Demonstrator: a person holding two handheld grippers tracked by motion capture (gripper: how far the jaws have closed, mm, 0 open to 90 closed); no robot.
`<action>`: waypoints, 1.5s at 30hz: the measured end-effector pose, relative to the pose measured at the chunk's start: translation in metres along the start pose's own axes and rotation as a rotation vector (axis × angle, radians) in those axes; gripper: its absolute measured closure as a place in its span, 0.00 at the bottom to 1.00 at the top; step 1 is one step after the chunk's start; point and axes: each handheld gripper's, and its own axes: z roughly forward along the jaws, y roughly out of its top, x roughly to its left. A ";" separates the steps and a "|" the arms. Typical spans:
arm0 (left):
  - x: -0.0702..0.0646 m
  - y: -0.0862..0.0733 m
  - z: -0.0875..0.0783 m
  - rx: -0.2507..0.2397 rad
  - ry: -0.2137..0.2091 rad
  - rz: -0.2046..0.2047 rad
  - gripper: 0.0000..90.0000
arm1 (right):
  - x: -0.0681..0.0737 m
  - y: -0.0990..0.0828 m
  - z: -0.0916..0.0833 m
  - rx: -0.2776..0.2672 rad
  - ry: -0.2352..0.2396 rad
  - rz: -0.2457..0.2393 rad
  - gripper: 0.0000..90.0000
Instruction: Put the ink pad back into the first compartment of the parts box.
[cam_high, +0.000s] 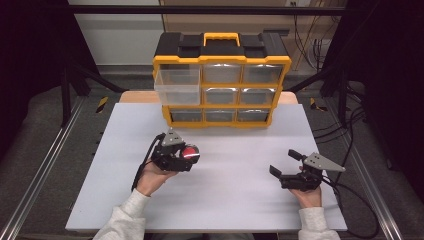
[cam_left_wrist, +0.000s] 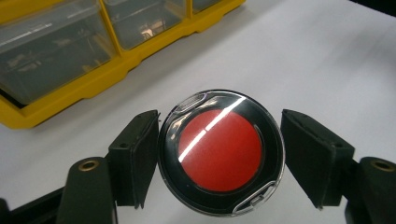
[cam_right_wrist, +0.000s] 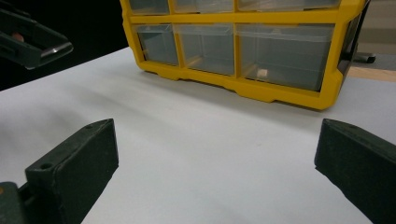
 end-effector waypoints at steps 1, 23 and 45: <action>0.000 0.001 -0.002 -0.007 0.001 -0.004 0.33 | 0.000 0.000 0.000 0.001 0.000 0.001 0.00; 0.013 0.018 -0.041 -0.084 0.029 -0.014 0.33 | 0.000 0.000 0.001 0.006 -0.005 -0.002 0.00; 0.022 0.041 -0.071 -0.161 0.051 -0.017 0.33 | 0.000 0.000 0.001 0.008 -0.009 -0.008 0.00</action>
